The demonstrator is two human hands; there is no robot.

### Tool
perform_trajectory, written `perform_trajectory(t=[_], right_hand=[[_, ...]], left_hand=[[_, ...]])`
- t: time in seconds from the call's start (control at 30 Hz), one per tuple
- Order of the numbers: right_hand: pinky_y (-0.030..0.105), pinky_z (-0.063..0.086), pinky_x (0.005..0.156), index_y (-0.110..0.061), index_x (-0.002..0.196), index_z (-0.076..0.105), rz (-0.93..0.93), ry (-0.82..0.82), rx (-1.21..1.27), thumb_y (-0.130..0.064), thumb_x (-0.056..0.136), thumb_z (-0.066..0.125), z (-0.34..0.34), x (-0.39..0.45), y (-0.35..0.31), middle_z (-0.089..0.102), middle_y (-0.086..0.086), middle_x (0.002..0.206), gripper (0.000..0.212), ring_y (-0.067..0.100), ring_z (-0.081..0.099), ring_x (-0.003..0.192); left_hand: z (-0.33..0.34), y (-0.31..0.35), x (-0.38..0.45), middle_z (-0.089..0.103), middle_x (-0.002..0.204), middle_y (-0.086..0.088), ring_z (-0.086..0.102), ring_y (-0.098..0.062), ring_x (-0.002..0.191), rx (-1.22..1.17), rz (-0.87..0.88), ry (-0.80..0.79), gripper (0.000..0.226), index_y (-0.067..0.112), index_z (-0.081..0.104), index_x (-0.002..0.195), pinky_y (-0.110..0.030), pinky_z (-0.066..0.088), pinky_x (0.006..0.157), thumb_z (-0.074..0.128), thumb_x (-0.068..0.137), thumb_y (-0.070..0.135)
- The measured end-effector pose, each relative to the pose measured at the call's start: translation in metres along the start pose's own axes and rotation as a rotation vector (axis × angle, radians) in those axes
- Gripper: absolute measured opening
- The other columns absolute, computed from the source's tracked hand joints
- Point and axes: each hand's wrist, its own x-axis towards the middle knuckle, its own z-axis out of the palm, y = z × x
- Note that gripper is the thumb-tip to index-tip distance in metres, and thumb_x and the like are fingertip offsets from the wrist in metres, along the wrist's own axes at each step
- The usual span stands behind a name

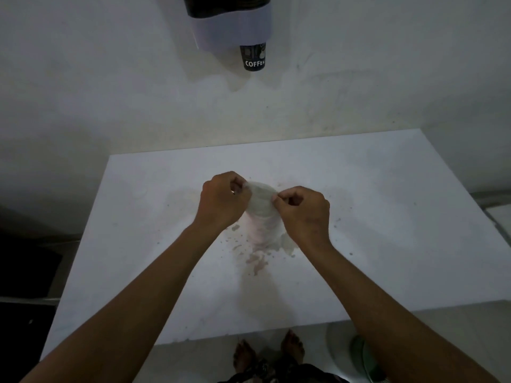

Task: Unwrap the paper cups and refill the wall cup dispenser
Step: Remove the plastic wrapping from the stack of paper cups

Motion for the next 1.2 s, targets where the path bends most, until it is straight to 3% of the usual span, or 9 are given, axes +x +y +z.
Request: perform_trajectory(t=[0.1,0.2,0.4,0.6,0.7,0.8,0.97,1.07,1.2], right_hand=[[0.030,0.055,0.071,-0.030,0.094,0.074,0.117,-0.052,-0.060,-0.036,0.083,0.072,0.000,0.011,-0.003,0.069,-0.016,0.076,0.013,0.008,0.066,0.077],[0.026,0.045,0.059,-0.025,0.071,0.069,0.128,-0.085,-0.105,-0.037,0.091,0.062,0.001,0.017,-0.007,0.065,-0.014,0.069,0.024,0.008,0.060,0.067],[0.029,0.042,0.065,-0.021,0.085,0.060,0.079,-0.002,0.014,-0.030,0.100,0.048,0.000,0.015,0.000,0.060,-0.013,0.072,0.021,0.005,0.056,0.070],[0.014,0.045,0.065,-0.020,0.091,0.066,-0.099,-0.055,0.015,-0.003,0.096,0.043,-0.003,0.013,0.001,0.068,-0.006,0.081,0.029,0.014,0.062,0.071],[0.032,0.051,0.066,-0.011,0.065,0.063,0.120,-0.083,0.081,-0.016,0.089,0.050,-0.001,0.023,-0.001,0.061,-0.005,0.064,0.027,0.016,0.058,0.062],[0.047,0.057,0.067,-0.001,0.064,0.053,0.269,-0.167,0.176,-0.031,0.079,0.058,0.002,0.029,0.003,0.050,0.005,0.060,0.033,0.018,0.049,0.061],[0.025,0.054,0.079,-0.019,0.096,0.074,0.260,-0.265,0.263,-0.038,0.093,0.060,0.007,0.014,0.014,0.073,-0.005,0.095,0.023,0.008,0.066,0.089],[0.015,0.051,0.081,-0.021,0.101,0.073,0.174,-0.137,0.266,-0.040,0.093,0.061,0.015,0.004,0.019,0.066,-0.009,0.109,0.024,0.001,0.062,0.097],[0.007,0.047,0.069,-0.018,0.094,0.075,0.097,0.015,0.265,-0.030,0.095,0.061,0.016,0.001,0.018,0.066,-0.008,0.104,0.018,-0.004,0.061,0.092]], left_hand=[[-0.002,0.008,0.003,0.070,0.085,-0.003,0.069,-0.026,0.070,-0.004,0.015,-0.044,0.011,0.024,0.054,0.091,-0.045,0.060,0.061,0.056,0.090,0.013],[-0.003,0.010,0.007,0.068,0.080,0.002,0.068,-0.024,0.070,0.070,0.144,-0.098,0.022,0.023,0.056,0.085,-0.043,0.058,0.066,0.051,0.090,0.003],[-0.011,0.002,0.012,0.065,0.099,0.015,0.066,0.001,0.080,0.073,0.159,-0.279,0.036,0.027,0.068,0.116,-0.002,0.046,0.066,0.073,0.084,0.012],[-0.006,0.003,0.012,0.070,0.082,0.012,0.069,-0.007,0.067,0.003,0.109,-0.092,0.016,0.027,0.069,0.096,-0.037,0.060,0.071,0.064,0.087,0.014],[-0.002,-0.001,0.011,0.072,0.086,0.010,0.071,-0.016,0.070,-0.041,0.068,-0.101,0.016,0.031,0.057,0.088,-0.046,0.060,0.071,0.060,0.088,0.015],[0.005,-0.013,0.009,0.074,0.099,0.008,0.072,-0.019,0.087,-0.151,-0.014,-0.177,0.026,0.041,0.067,0.098,-0.048,0.060,0.080,0.055,0.092,0.019],[0.024,-0.031,-0.029,0.063,0.134,0.013,0.061,-0.002,0.120,-0.327,0.034,-0.340,0.053,0.028,0.048,0.146,-0.027,0.051,0.102,0.059,0.096,0.042],[0.034,-0.039,-0.036,0.059,0.140,0.009,0.060,-0.004,0.121,-0.280,0.029,-0.280,0.080,0.027,0.034,0.154,-0.023,0.050,0.102,0.064,0.085,0.053],[0.038,-0.042,-0.039,0.059,0.140,0.008,0.059,-0.006,0.124,-0.277,0.043,-0.262,0.074,0.026,0.042,0.150,-0.031,0.050,0.105,0.055,0.087,0.064]])
